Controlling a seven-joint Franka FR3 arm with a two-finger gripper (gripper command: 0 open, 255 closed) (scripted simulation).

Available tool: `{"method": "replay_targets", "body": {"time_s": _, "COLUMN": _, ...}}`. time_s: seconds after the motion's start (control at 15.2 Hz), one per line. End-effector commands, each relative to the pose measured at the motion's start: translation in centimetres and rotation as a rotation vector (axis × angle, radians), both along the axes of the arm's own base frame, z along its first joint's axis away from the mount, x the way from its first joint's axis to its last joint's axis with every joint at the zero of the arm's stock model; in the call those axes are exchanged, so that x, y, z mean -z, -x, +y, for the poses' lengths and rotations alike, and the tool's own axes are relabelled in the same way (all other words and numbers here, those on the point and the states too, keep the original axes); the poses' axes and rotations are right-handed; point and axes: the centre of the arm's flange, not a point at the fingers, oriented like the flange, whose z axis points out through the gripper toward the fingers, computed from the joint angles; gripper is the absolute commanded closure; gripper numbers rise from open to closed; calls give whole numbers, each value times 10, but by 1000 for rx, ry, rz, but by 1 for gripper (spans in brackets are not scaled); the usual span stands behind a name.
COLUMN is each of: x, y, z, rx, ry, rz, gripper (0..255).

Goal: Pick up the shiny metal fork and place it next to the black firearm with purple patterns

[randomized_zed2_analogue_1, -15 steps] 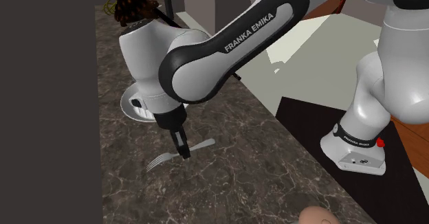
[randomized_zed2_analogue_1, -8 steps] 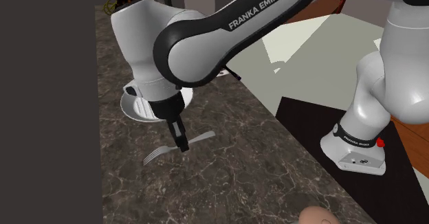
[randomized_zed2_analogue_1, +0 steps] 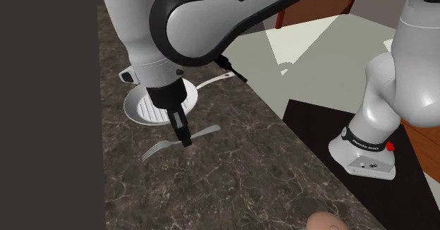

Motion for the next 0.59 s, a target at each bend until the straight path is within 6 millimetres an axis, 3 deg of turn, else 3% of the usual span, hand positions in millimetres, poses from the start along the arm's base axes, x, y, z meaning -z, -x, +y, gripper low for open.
{"method": "replay_targets", "body": {"time_s": 0.0, "x": -11, "y": 1, "z": 0, "rx": 0, "ry": 0, "rz": 0, "gripper": 255}}
{"method": "replay_targets", "body": {"time_s": 0.53, "x": -53, "y": 1, "z": 0, "rx": 0, "ry": 0, "rz": 0, "gripper": 255}}
